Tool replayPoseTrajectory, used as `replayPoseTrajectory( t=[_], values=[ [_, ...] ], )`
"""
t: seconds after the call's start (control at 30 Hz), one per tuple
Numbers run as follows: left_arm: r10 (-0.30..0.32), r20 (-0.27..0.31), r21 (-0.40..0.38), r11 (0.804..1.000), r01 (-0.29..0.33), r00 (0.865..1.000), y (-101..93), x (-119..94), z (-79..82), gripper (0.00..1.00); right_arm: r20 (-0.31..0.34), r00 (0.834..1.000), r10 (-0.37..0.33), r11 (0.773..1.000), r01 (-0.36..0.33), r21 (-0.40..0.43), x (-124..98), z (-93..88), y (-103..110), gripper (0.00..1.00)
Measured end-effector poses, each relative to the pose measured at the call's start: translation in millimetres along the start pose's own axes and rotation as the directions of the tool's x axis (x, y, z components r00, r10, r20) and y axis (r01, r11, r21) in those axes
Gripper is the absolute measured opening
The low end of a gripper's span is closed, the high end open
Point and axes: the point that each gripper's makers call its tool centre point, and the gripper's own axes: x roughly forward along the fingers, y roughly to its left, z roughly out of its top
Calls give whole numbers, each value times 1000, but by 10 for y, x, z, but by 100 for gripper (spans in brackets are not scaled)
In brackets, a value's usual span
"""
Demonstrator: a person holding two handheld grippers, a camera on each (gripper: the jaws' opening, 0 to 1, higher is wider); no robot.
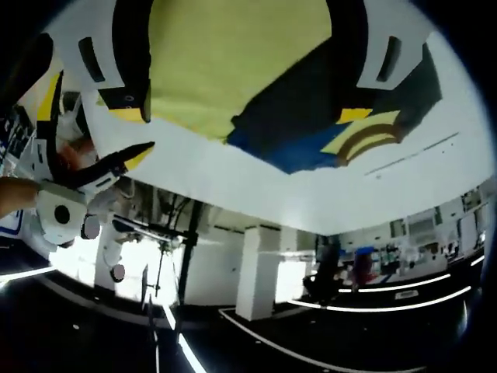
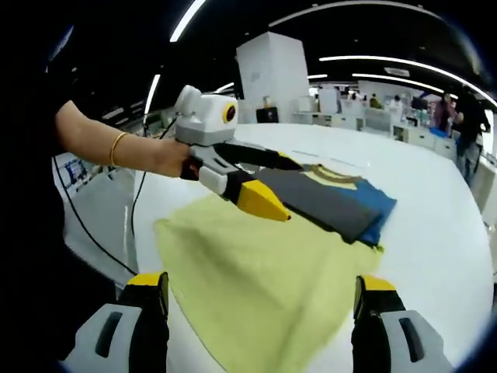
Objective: Fold the garment on the visible template until the final outline fits inside the template.
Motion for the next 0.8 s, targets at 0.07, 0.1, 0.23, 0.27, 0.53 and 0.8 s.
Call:
replayPoseTrajectory(
  t=[0.07,0.1,0.23,0.27,0.53,0.8],
  values=[
    [3,-17,3,1000,-3,1000,6,-78,-42,97,-29,1000,6,999,-8,-50,-21,-14,14,99],
    [1,-20,7,1000,-1,1000,2,-114,-55,99,-36,999,10,998,-12,-59,-28,-16,23,99],
    [-6,-22,13,1000,6,1000,-38,-344,-115,99,-49,998,30,997,-33,-69,-65,-8,58,99],
    [-7,-25,12,1000,7,1000,-46,-390,-134,99,-56,998,36,997,-40,-72,-74,-17,69,99],
    [8,-32,-8,1000,-9,999,-117,-777,-291,99,-104,993,60,992,-71,-102,-96,-103,145,99],
    [4,-40,-13,1000,-4,999,-234,-1120,-461,99,-147,986,76,988,-94,-120,-137,-220,228,95]
  ],
)
